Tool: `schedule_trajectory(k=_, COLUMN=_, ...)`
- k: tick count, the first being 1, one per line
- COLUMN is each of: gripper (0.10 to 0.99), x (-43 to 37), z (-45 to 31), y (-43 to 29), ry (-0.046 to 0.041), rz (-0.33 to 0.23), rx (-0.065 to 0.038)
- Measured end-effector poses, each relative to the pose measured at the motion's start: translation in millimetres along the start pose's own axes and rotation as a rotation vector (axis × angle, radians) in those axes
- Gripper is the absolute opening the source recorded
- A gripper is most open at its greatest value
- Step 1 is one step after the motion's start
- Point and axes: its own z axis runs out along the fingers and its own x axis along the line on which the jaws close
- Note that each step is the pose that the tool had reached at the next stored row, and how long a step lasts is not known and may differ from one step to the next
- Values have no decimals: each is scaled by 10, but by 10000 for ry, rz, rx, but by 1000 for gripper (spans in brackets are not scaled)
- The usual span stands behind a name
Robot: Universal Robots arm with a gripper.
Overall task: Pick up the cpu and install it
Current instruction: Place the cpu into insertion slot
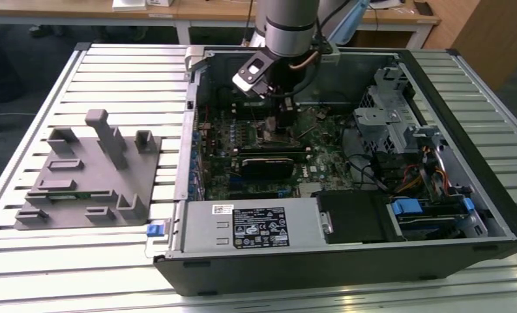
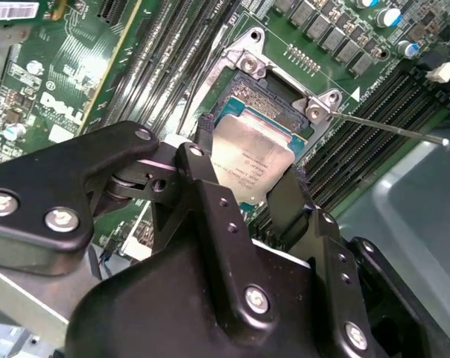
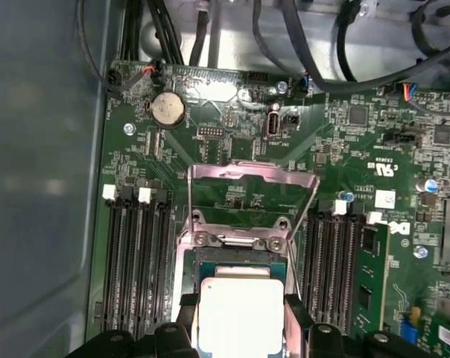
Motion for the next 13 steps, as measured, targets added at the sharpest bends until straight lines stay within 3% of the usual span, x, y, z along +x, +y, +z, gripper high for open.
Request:
schedule_trajectory(k=7, gripper=541, x=3, z=86, y=-9, ry=0, rz=0, rx=0)
schedule_trajectory(k=13, gripper=541, x=5, z=117, y=-36, ry=-1, rz=81, rx=2)
